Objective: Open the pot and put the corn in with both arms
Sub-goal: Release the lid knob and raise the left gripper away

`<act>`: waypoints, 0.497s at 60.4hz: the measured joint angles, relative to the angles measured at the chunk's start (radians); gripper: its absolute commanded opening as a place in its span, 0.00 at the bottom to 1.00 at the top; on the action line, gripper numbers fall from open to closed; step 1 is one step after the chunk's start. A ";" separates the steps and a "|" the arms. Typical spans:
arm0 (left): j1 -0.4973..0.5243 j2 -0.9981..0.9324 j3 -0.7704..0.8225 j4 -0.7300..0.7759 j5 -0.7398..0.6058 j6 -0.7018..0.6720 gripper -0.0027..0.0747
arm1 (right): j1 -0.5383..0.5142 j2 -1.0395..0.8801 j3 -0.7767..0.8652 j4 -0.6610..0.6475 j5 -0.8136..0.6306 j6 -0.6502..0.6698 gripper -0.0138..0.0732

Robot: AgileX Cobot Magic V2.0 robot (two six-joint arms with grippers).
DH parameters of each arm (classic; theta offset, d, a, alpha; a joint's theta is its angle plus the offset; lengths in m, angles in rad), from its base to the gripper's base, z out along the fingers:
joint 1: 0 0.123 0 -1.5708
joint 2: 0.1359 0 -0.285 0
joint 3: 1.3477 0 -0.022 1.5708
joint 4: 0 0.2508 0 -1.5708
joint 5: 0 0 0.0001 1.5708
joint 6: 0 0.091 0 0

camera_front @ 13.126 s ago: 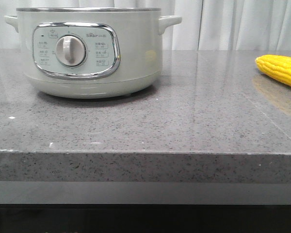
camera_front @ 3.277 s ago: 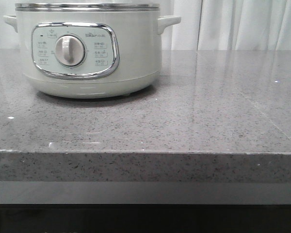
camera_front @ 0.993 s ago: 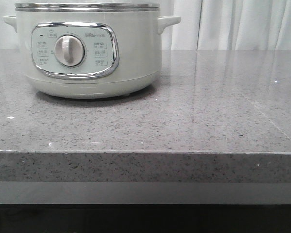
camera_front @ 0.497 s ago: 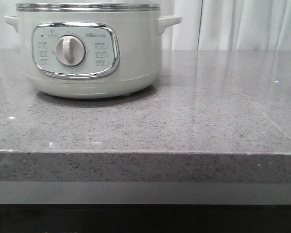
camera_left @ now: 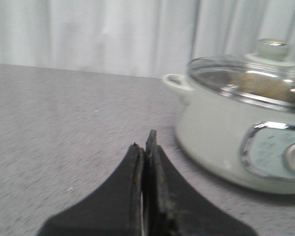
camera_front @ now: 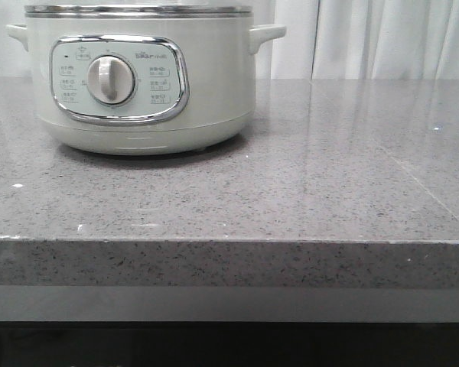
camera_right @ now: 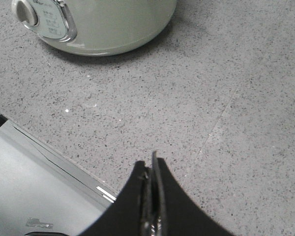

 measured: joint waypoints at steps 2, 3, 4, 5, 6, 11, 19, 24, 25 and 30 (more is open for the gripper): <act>0.025 -0.025 0.026 0.000 -0.002 0.000 0.01 | 0.000 0.000 0.000 0.000 0.000 0.000 0.08; 0.038 -0.034 0.036 -0.002 -0.002 0.000 0.01 | 0.000 0.000 0.000 0.000 0.000 0.000 0.08; 0.047 -0.043 0.045 -0.006 -0.002 0.000 0.01 | 0.000 0.000 0.000 0.000 0.000 0.000 0.08; 0.059 -0.055 0.059 -0.008 -0.004 0.000 0.01 | 0.000 0.000 0.000 0.000 0.000 0.000 0.08; 0.065 -0.063 0.068 -0.012 -0.004 0.000 0.01 | 0.000 0.000 0.000 0.000 0.000 0.000 0.08; 0.084 -0.099 0.115 -0.019 -0.004 0.000 0.01 | 0.000 0.000 0.000 0.000 0.000 0.000 0.08; 0.086 -0.160 0.173 -0.025 -0.004 0.000 0.01 | 0.000 0.000 0.000 0.000 0.000 0.000 0.08; 0.079 -0.189 0.198 -0.026 -0.006 0.000 0.01 | 0.000 0.000 0.000 0.000 0.000 0.000 0.08; 0.079 -0.193 0.202 -0.026 -0.006 0.000 0.01 | 0.000 0.000 0.000 0.000 0.000 0.000 0.08; 0.072 -0.205 0.230 -0.026 -0.027 0.000 0.01 | 0.000 0.000 0.000 0.000 0.000 0.000 0.08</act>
